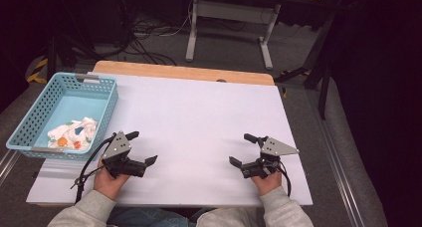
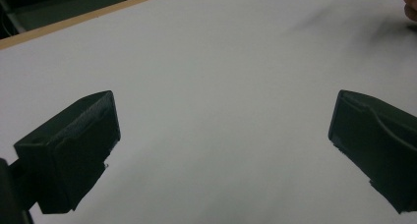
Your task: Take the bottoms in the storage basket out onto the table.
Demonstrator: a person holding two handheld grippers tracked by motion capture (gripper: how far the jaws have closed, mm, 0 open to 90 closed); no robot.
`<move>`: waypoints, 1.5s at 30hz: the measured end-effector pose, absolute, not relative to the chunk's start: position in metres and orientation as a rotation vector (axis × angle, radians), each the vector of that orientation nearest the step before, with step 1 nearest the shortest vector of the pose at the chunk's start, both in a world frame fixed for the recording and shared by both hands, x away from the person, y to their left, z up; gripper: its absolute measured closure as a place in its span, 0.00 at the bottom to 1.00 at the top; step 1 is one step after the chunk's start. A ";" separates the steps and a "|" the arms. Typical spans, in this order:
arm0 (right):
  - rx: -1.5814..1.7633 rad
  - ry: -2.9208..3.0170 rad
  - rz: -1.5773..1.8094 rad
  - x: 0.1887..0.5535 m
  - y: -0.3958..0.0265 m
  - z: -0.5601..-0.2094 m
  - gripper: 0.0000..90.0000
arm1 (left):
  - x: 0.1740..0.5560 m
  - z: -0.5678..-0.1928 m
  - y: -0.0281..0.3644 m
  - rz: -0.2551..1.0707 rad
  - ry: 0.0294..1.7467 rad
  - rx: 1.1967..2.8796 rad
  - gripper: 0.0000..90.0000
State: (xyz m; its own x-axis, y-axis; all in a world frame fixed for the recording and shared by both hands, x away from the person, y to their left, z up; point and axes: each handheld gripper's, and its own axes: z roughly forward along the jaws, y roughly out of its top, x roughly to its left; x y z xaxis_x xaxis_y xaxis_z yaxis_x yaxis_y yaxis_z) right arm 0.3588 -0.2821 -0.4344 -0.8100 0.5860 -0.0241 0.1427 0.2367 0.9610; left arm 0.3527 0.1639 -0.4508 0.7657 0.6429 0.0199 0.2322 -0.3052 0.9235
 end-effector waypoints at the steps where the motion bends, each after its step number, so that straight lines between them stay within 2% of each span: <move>1: 0.671 2.136 1.597 0.359 -0.282 -0.434 0.01 | 0.353 -0.450 0.164 0.473 0.670 1.880 0.00; 12: 0.678 2.147 1.595 0.360 -0.282 -0.435 0.01 | 0.354 -0.445 0.162 0.479 0.683 1.916 0.00; 26: 0.675 2.153 1.598 0.361 -0.282 -0.435 0.01 | 0.356 -0.433 0.167 0.418 0.676 1.898 0.00; 45: 0.683 2.157 1.601 0.362 -0.282 -0.436 0.01 | 0.359 -0.418 0.171 0.425 0.669 1.919 0.00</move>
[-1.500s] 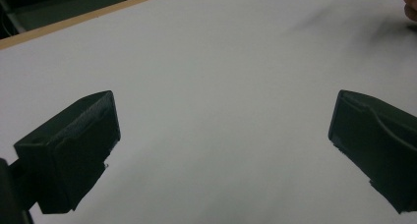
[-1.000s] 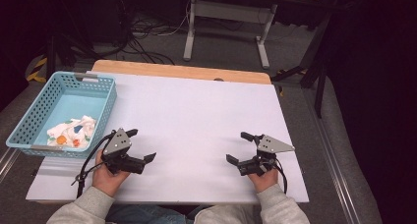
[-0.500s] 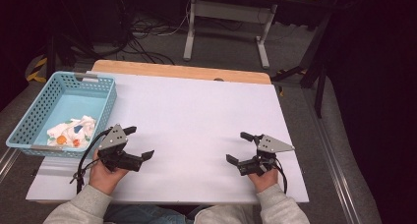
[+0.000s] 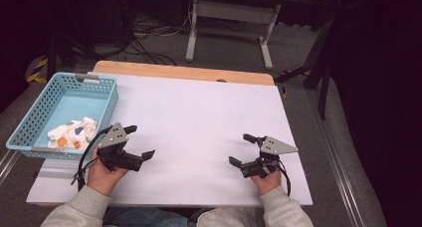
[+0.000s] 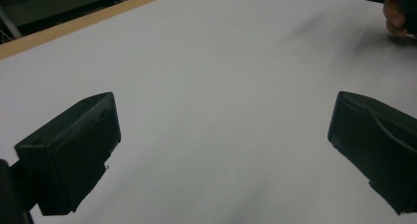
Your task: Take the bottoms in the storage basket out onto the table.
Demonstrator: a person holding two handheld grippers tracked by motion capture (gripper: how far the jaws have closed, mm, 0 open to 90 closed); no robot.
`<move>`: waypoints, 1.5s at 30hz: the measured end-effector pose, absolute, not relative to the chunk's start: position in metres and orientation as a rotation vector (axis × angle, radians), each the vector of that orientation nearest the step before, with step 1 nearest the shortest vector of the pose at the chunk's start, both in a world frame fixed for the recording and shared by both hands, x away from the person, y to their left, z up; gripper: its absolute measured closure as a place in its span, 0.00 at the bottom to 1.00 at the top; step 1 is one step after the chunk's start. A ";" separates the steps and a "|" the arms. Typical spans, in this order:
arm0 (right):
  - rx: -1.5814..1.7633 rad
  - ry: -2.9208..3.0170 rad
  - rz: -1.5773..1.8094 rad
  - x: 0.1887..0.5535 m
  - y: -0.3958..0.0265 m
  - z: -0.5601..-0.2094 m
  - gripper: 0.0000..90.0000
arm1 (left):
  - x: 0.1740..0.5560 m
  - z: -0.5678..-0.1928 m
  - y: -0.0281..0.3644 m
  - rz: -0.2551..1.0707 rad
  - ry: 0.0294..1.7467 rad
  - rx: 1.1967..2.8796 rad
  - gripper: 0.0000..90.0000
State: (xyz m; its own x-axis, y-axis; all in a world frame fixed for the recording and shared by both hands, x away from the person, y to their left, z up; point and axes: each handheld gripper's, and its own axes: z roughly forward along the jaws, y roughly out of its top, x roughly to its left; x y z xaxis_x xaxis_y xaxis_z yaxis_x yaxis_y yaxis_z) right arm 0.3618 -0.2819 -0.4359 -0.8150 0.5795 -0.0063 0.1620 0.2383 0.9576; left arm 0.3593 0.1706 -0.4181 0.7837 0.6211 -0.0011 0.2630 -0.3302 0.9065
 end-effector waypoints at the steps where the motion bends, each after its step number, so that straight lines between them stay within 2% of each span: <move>1: 0.683 2.159 1.600 0.362 -0.282 -0.436 0.01 | 0.359 -0.418 0.171 0.425 0.670 1.918 0.00; 24: 0.681 2.157 1.602 0.362 -0.282 -0.436 0.01 | 0.367 -0.402 0.188 0.365 0.681 1.918 0.01; 45: 0.687 2.156 1.609 0.362 -0.283 -0.436 0.01 | 0.374 -0.385 0.206 0.417 0.687 1.945 0.00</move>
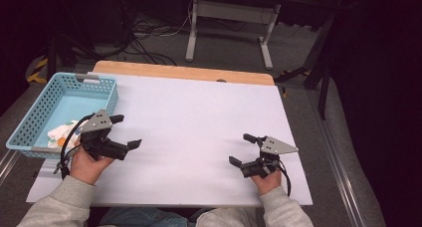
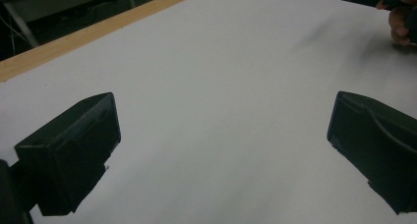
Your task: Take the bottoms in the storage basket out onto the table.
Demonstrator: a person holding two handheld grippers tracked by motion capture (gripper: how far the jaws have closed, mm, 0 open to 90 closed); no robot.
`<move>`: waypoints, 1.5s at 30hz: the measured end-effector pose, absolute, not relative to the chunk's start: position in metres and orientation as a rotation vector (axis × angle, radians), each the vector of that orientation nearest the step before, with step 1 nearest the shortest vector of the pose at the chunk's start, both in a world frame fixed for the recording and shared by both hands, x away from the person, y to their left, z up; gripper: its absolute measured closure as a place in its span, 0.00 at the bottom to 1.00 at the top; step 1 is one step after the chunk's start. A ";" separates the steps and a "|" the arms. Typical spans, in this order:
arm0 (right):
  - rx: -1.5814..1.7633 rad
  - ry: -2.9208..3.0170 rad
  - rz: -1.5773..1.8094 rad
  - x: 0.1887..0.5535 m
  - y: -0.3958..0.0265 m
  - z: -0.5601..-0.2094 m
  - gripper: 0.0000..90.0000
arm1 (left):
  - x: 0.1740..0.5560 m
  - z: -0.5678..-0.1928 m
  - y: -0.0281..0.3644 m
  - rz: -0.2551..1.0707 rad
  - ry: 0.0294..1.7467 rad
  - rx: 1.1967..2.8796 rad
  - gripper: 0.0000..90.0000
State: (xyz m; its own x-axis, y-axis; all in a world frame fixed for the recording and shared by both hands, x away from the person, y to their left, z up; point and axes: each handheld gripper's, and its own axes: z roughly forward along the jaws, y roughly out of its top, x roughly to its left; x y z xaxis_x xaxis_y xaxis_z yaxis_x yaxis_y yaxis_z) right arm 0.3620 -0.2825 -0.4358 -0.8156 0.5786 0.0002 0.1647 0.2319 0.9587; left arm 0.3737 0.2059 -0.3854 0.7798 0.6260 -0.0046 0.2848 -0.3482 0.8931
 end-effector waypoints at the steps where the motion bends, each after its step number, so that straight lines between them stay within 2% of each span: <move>1: 0.687 2.156 1.610 0.362 -0.282 -0.436 0.01 | 0.374 -0.385 0.207 0.417 0.693 1.945 0.00; 45: 0.701 2.154 1.608 0.363 -0.283 -0.436 0.01 | 0.390 -0.345 0.247 0.506 0.749 1.954 0.02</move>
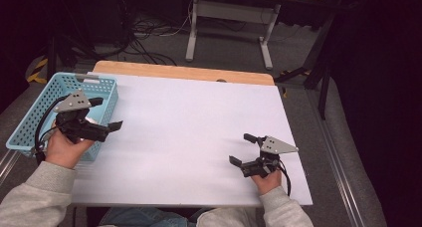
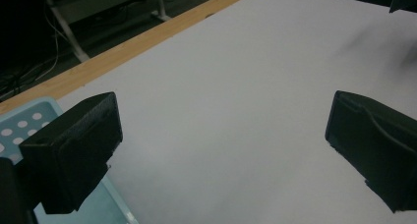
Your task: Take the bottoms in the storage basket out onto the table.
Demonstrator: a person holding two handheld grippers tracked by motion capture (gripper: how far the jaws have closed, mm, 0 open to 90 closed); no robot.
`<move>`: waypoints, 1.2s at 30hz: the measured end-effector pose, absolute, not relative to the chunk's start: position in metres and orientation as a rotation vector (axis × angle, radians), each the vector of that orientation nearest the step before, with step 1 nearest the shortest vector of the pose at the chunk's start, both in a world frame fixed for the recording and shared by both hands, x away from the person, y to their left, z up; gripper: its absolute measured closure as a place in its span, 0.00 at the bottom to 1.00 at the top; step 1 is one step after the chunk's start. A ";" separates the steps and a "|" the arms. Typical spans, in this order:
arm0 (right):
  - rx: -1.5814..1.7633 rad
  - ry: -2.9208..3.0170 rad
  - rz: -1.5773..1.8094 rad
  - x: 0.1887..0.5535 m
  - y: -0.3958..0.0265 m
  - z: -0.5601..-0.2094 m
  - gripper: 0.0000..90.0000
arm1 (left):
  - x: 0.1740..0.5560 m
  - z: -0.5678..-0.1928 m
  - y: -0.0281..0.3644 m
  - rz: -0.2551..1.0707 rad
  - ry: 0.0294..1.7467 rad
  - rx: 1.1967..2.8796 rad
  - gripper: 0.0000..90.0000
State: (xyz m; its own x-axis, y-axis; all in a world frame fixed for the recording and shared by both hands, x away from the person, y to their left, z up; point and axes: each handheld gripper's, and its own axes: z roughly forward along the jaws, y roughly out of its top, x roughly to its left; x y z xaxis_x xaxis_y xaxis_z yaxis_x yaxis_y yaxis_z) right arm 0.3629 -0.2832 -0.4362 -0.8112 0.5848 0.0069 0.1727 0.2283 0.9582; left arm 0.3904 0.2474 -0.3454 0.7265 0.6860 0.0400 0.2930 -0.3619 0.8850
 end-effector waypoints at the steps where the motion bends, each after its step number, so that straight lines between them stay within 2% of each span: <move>1: 0.702 2.154 1.608 0.363 -0.283 -0.436 0.01 | 0.391 -0.345 0.248 0.506 0.753 1.952 0.02; 36: 0.705 2.157 1.614 0.363 -0.283 -0.437 0.01 | 0.410 -0.328 0.280 0.533 0.840 1.998 0.02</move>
State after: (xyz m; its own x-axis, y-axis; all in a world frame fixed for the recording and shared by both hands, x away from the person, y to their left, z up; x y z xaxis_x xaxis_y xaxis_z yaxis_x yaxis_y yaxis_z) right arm 0.3632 -0.2831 -0.4366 -0.8129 0.5823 0.0138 0.1775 0.2250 0.9581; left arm 0.4096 0.2802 -0.3280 0.6790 0.7325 0.0483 0.3554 -0.3857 0.8514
